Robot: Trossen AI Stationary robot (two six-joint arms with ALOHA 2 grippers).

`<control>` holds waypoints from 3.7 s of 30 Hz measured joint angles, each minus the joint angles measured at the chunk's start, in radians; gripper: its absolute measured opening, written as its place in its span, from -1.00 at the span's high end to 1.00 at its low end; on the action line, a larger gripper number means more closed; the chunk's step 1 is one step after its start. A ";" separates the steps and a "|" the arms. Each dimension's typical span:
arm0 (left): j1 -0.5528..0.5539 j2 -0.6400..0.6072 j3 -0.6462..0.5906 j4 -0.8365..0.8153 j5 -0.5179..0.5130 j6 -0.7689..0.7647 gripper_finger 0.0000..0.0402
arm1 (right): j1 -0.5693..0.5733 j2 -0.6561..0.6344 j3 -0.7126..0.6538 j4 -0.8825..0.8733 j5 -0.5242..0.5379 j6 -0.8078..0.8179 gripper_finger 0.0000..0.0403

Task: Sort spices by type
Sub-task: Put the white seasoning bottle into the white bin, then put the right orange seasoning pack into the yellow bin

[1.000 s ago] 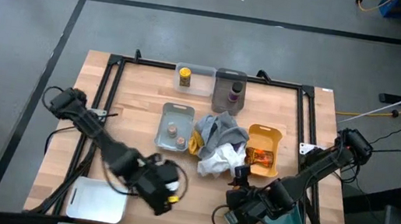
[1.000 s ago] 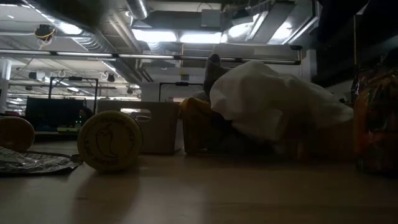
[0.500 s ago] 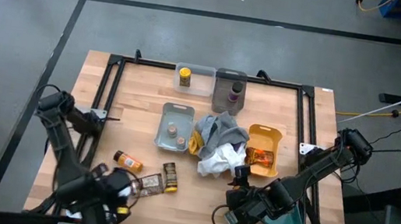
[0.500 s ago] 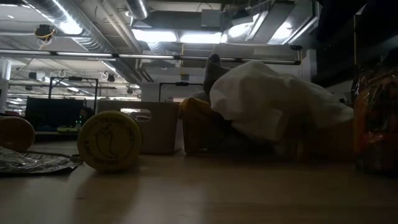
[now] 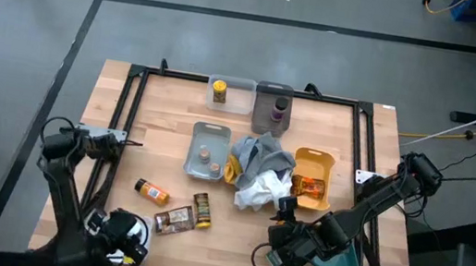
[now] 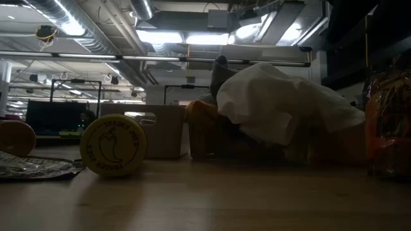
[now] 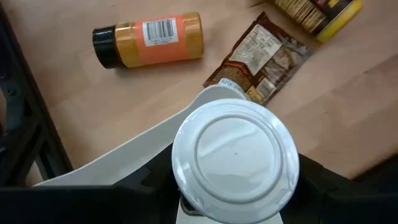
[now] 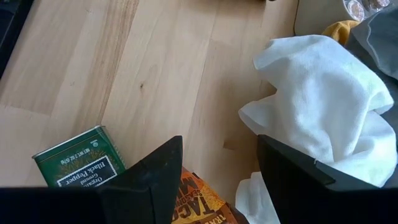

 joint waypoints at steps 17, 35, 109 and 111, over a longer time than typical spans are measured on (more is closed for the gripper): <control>0.004 0.097 0.000 0.099 -0.001 0.158 -0.02 | 0.000 0.000 0.000 0.001 0.000 0.000 -0.03; 0.004 0.071 0.005 0.121 0.011 0.234 -0.11 | 0.000 0.000 0.000 0.003 0.000 0.000 -0.03; 0.488 -0.118 -0.001 0.423 -0.091 1.122 -0.11 | 0.122 -0.002 0.050 -0.343 0.080 1.109 -0.03; 0.488 -0.118 -0.001 0.423 -0.091 1.122 -0.11 | 0.115 -0.002 0.017 -0.321 0.081 1.127 -0.03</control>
